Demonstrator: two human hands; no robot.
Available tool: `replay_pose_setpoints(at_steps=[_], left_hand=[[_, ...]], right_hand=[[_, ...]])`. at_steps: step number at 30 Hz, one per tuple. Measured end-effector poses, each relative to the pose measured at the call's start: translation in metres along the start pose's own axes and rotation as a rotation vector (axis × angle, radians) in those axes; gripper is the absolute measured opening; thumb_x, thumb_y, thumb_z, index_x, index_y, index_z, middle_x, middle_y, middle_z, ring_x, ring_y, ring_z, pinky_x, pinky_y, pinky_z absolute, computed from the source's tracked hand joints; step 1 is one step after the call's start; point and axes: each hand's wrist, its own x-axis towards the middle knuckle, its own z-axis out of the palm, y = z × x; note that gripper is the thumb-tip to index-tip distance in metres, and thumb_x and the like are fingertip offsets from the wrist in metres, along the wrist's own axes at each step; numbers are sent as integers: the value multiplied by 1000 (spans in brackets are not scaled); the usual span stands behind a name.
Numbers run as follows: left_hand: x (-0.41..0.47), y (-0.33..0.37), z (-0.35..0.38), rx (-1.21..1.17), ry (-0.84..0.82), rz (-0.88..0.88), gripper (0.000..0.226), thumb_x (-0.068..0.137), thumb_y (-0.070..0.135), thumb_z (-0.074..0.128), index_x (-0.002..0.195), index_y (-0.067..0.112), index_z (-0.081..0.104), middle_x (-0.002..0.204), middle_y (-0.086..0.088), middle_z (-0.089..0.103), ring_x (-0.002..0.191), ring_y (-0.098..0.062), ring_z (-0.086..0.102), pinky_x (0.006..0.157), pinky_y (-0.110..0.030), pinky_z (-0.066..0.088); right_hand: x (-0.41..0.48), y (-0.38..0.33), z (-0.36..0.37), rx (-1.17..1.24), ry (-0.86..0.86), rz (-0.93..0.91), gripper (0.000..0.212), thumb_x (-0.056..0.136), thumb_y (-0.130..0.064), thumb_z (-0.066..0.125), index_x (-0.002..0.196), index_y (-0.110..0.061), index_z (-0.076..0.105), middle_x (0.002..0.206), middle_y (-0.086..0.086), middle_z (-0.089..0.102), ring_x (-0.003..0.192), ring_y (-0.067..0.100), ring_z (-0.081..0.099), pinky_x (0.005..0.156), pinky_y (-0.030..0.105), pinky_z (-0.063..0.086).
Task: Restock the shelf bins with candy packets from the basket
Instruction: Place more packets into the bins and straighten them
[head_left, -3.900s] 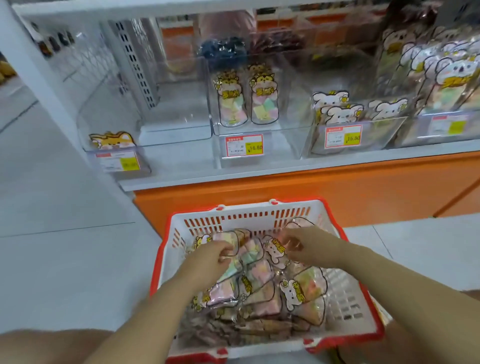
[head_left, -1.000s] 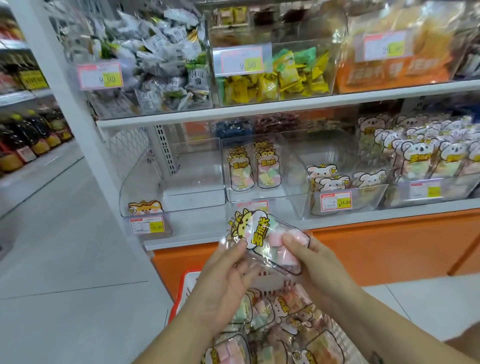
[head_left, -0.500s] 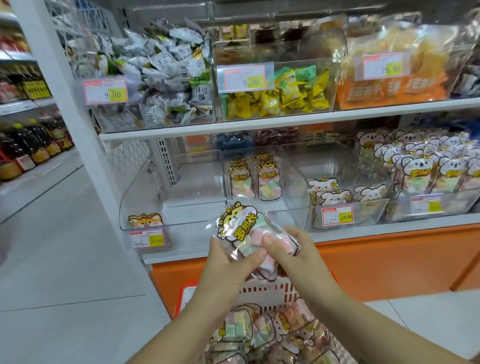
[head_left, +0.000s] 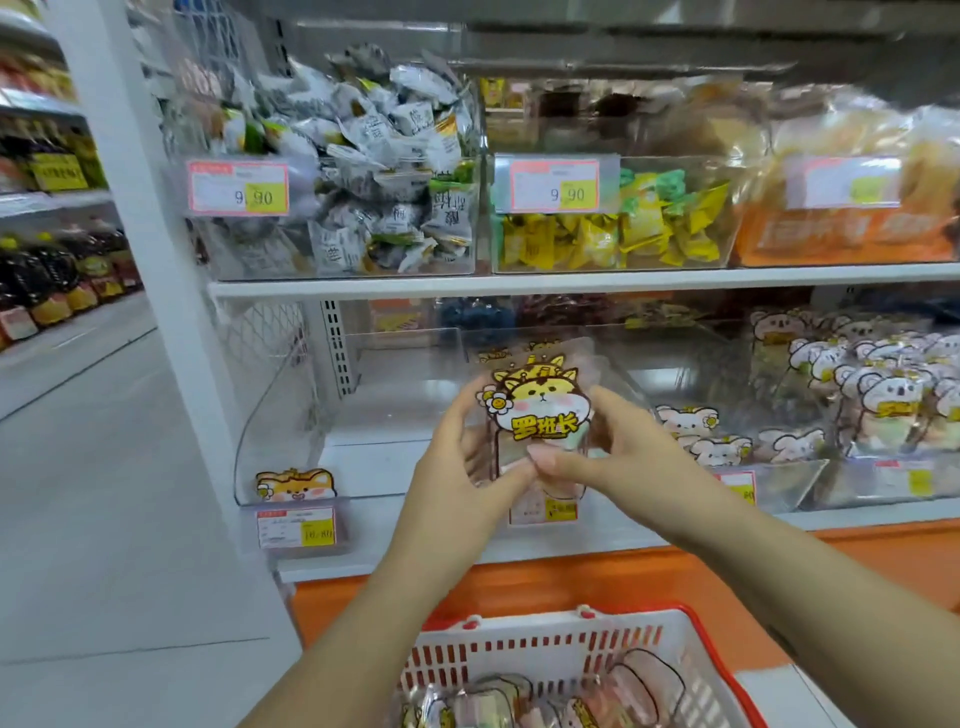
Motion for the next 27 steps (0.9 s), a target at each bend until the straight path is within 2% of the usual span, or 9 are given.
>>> replay_pose_setpoints(at_steps=[3, 4, 7, 11, 15, 18, 21, 23, 27], left_hand=[[11, -4, -7, 81, 108, -15, 78, 86, 31, 75, 146, 46, 28, 131, 28, 53, 122, 11, 49, 95, -4, 37], [14, -9, -11, 129, 129, -22, 78, 89, 30, 72, 149, 43, 26, 137, 23, 51, 127, 6, 48, 97, -6, 36], [15, -23, -21, 379, 80, -40, 67, 96, 23, 64, 151, 40, 30, 152, 17, 38, 139, -4, 38, 115, -30, 34], [9, -32, -23, 412, -55, -87, 62, 100, 27, 57, 148, 49, 28, 149, 24, 36, 133, 2, 41, 113, -33, 38], [10, -39, -21, 462, -96, -119, 57, 101, 29, 54, 147, 52, 30, 143, 28, 42, 124, 8, 44, 104, -20, 38], [9, -49, -20, 512, -99, -133, 59, 99, 34, 55, 147, 53, 29, 142, 28, 45, 128, 5, 44, 108, -27, 40], [5, -52, -18, 627, -115, -106, 59, 97, 37, 55, 147, 53, 29, 144, 32, 41, 133, -1, 37, 114, -30, 33], [4, -52, -18, 676, -112, -76, 56, 99, 39, 53, 147, 51, 28, 145, 35, 35, 134, 0, 33, 115, -26, 27], [6, -56, -17, 690, -131, -72, 57, 98, 41, 53, 147, 52, 26, 145, 37, 33, 133, 1, 36, 114, -26, 27]], right_hand=[[18, 3, 4, -76, 152, -62, 49, 77, -42, 80, 118, -28, 58, 104, 3, 67, 92, 20, 60, 84, 40, 54], [24, 6, 4, -85, 199, -59, 54, 74, -43, 82, 120, -27, 57, 104, 1, 67, 91, 19, 59, 84, 39, 53], [47, 21, 5, -138, 245, 21, 56, 75, -32, 85, 121, -23, 55, 104, -11, 66, 96, 7, 60, 80, 21, 48], [92, 52, 13, -143, 178, 188, 43, 82, -23, 81, 116, -17, 55, 97, -8, 65, 84, 5, 60, 59, 14, 45], [144, 85, 24, -37, 86, 373, 49, 74, -26, 83, 115, -16, 59, 103, 5, 71, 86, 17, 68, 68, 30, 58], [178, 133, 30, -29, 13, 472, 79, 39, -46, 85, 110, -20, 64, 101, 3, 74, 93, 24, 72, 82, 47, 61], [204, 181, 37, -148, -30, 469, 86, 30, -61, 85, 106, -24, 66, 98, -3, 75, 95, 22, 71, 85, 46, 59], [201, 169, 39, -248, -36, 432, 91, 34, -64, 83, 113, -22, 64, 103, -2, 73, 97, 21, 68, 89, 44, 57], [190, 139, 39, -403, -30, 388, 83, 66, -50, 86, 134, -16, 52, 121, 7, 65, 108, 28, 61, 92, 41, 52]])
